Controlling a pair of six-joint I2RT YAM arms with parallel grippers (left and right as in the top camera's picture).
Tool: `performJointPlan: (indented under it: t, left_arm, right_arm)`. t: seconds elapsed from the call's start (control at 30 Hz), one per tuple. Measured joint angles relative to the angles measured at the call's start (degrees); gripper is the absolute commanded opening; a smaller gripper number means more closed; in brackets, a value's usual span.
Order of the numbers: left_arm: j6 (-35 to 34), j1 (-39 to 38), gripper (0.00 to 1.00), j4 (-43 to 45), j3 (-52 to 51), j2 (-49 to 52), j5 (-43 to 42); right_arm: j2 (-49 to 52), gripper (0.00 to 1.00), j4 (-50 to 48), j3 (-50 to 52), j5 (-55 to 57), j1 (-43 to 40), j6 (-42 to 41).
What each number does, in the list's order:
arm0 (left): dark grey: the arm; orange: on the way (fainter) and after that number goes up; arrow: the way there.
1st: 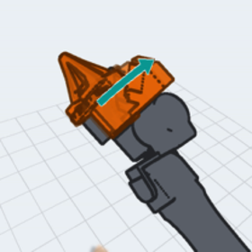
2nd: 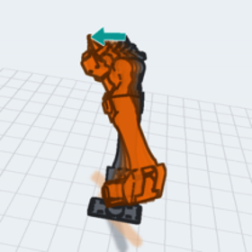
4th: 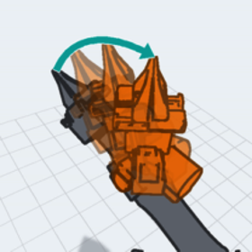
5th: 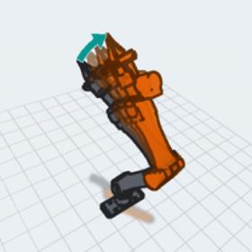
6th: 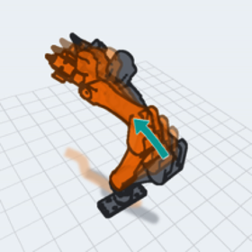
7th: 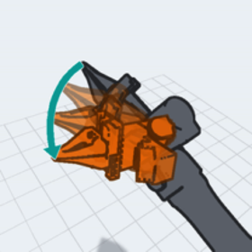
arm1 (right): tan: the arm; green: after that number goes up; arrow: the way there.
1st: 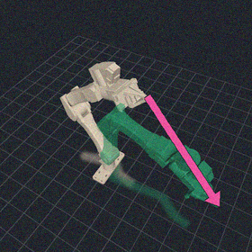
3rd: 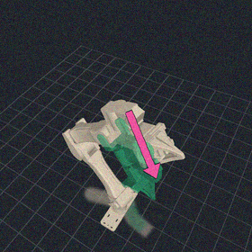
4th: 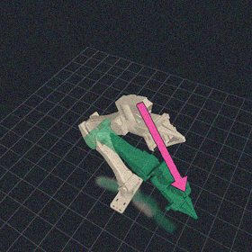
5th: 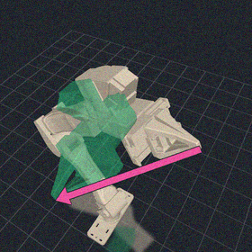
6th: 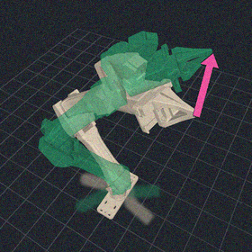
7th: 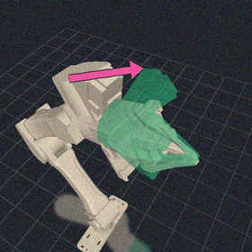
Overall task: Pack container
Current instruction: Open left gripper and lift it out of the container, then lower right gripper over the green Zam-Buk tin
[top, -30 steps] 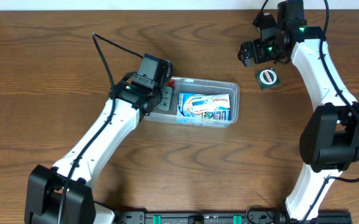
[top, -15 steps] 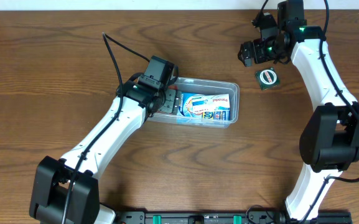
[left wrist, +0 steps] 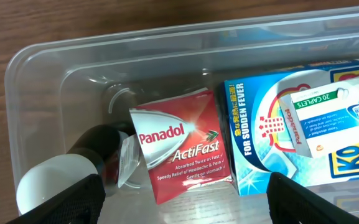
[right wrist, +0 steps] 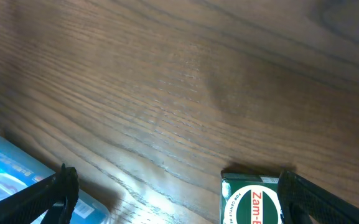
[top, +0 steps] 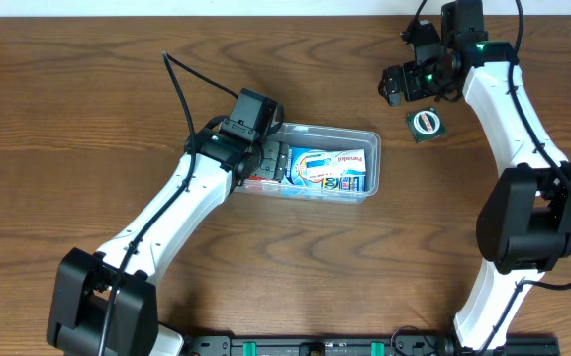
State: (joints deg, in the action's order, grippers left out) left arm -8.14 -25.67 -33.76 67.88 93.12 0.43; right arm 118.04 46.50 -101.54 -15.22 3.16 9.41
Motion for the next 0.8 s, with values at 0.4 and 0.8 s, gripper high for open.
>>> performJointPlan:
  t: [0.4,0.8]
  left_arm:
    - [0.50,9.46,0.86,3.72,0.98,-11.54,5.11]
    - [0.66,30.08,0.98,3.67,1.27,-12.44,7.54]
  right_arm:
    - [0.00,0.99,0.00,0.00,0.02,0.00,0.00]
    - [0.00,0.99,0.00,0.00,0.00,0.00,0.00]
